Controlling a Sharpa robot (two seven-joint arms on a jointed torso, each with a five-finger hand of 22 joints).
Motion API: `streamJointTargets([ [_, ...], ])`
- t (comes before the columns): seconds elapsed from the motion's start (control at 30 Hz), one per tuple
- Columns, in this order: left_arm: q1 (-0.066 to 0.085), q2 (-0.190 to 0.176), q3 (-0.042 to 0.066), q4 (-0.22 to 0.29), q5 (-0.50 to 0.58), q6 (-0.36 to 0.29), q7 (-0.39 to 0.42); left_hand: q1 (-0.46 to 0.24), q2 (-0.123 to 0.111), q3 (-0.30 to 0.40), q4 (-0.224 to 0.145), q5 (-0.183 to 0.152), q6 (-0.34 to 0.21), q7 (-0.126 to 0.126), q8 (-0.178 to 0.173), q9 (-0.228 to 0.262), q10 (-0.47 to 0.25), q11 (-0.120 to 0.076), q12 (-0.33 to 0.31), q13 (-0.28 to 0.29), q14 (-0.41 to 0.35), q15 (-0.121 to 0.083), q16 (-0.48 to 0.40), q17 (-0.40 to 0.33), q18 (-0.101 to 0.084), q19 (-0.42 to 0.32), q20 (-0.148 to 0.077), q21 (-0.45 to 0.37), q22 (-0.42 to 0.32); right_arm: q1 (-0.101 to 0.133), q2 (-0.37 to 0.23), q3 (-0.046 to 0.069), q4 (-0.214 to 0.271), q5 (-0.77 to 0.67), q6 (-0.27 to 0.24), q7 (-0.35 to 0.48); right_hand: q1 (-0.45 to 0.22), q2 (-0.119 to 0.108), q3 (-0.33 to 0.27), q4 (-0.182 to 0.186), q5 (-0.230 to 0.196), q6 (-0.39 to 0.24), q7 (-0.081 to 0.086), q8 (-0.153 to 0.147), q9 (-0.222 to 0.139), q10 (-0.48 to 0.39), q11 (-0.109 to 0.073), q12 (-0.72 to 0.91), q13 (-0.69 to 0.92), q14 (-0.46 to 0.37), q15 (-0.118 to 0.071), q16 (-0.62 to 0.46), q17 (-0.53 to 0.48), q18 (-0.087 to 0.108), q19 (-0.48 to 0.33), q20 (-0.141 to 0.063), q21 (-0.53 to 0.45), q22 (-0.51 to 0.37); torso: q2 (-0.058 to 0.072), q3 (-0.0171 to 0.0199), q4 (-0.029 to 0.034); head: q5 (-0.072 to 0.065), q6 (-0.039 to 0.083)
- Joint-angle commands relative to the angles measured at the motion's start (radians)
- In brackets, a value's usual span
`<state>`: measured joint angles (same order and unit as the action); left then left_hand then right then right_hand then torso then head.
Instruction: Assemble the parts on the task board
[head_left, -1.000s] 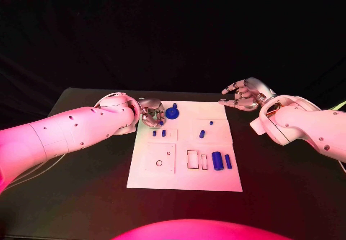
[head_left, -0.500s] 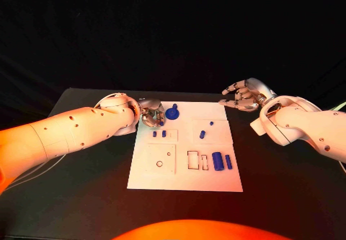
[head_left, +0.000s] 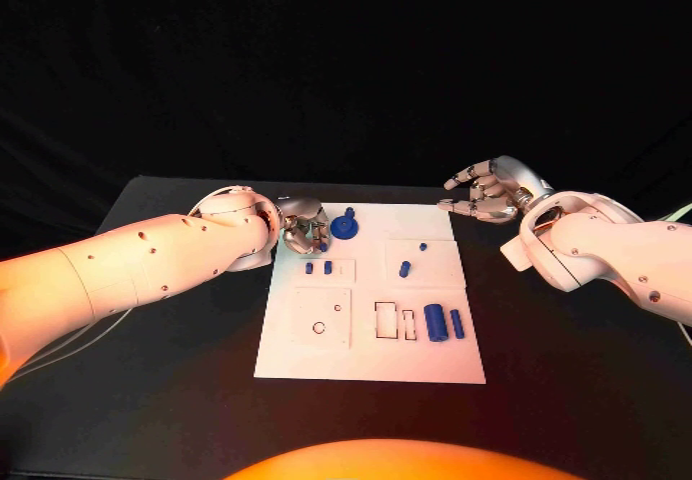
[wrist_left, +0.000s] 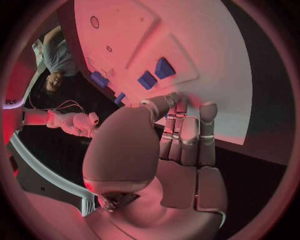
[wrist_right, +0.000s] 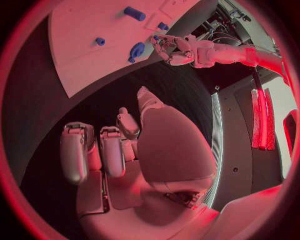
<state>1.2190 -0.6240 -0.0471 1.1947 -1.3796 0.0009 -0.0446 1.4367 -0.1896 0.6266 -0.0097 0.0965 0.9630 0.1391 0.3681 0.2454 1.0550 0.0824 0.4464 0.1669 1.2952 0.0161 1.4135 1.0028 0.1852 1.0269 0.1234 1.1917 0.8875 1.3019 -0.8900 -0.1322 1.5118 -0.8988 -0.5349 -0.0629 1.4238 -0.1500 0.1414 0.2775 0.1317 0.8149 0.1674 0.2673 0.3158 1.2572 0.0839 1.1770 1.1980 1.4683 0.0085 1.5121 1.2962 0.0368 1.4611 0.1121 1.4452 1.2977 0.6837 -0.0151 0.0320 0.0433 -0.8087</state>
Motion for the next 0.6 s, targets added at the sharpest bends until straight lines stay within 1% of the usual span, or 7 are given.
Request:
streamJointTargets([
  [0.03,-0.001,0.000,-0.001,0.001,0.001,0.008,-0.004,-0.007,0.006,0.008,-0.003,0.007,0.018,0.006,0.002,0.016,0.015,-0.003,-0.011,0.008,0.000,-0.001,0.012,0.000,-0.027,-0.011,-0.003,0.001,-0.002,-0.001,0.000,0.000,0.000,-0.002,0.001,0.001,-0.023,-0.005,0.036,0.007,0.009,-0.001,-0.004,0.023,0.007,-0.009,-0.006,-0.007,-0.004,0.071,-0.008,-0.017,0.162,-0.005,0.056,-0.010,-0.013,0.203,0.000,-0.0004,-0.0001,0.000,-0.001],
  [0.2,-0.001,-0.001,-0.001,-0.001,0.001,0.009,-0.010,-0.007,0.004,0.007,-0.005,0.007,0.014,0.008,-0.005,0.016,0.013,0.000,-0.017,0.009,-0.003,0.001,0.011,-0.004,-0.026,-0.016,-0.002,-0.002,-0.006,-0.001,0.000,0.000,0.000,-0.003,0.000,0.000,-0.023,-0.006,0.037,0.007,0.009,-0.002,-0.003,0.024,0.006,-0.012,-0.006,-0.010,-0.008,0.071,-0.008,-0.018,0.162,-0.004,0.055,-0.010,-0.016,0.202,0.000,-0.0001,0.0002,0.000,-0.001],
  [0.6,-0.001,-0.003,-0.001,-0.003,0.000,0.008,-0.016,-0.007,-0.001,0.006,-0.010,0.007,-0.003,0.015,-0.024,0.012,0.013,0.006,-0.027,0.011,-0.007,0.006,0.011,-0.009,-0.025,-0.020,0.002,-0.004,-0.009,-0.001,0.000,0.000,-0.001,-0.005,-0.001,-0.002,-0.023,-0.007,0.036,0.007,0.009,-0.003,-0.003,0.024,0.006,-0.013,-0.006,-0.012,-0.009,0.070,-0.008,-0.019,0.161,-0.004,0.055,-0.010,-0.017,0.201,0.000,-0.0007,0.0005,0.000,-0.003],
])
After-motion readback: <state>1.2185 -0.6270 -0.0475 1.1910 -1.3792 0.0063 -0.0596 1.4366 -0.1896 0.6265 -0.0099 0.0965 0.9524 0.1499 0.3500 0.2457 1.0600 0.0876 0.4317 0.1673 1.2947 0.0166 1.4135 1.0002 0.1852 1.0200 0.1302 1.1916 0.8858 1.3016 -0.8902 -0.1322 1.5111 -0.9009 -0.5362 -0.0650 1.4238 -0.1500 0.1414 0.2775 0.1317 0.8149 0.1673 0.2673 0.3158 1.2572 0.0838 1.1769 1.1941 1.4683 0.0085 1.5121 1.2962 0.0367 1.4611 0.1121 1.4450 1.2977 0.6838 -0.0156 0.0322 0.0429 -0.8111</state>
